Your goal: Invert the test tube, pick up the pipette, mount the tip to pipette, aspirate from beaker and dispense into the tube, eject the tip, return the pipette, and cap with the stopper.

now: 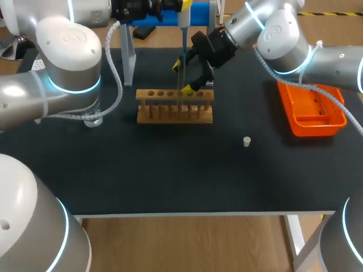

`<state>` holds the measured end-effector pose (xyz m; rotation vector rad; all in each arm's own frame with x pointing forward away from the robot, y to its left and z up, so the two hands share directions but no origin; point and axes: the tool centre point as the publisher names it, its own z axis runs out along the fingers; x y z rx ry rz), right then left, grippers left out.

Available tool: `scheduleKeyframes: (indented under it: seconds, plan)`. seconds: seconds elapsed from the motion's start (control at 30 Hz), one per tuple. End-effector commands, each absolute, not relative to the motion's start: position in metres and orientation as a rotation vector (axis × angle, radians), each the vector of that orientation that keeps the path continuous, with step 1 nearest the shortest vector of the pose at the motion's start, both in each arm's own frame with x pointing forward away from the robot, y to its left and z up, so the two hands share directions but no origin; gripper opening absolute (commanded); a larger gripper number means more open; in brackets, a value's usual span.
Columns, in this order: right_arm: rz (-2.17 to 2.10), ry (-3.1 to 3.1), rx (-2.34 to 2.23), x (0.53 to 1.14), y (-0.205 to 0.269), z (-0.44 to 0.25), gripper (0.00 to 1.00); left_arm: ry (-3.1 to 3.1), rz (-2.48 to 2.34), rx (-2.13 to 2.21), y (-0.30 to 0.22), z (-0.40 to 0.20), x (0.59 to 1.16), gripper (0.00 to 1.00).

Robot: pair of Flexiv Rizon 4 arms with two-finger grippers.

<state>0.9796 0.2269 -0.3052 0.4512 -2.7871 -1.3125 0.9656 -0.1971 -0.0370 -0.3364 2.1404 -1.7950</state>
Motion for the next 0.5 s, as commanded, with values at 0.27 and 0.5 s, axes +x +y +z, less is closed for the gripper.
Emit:
scheduleKeyframes:
  seconds: [0.27, 0.5]
  plan:
    - [-1.308, -2.786, 0.453, 0.9797, 0.2260, -0.3039, 1.00, 2.235, -1.702, -0.296, -0.1906, -0.0344, 0.9604, 0.00]
    - [-1.308, -2.786, 0.453, 0.9797, 0.2260, -0.3039, 1.00, 2.281, -1.599, -0.279, -0.1885, -0.0348, 0.9597, 0.00]
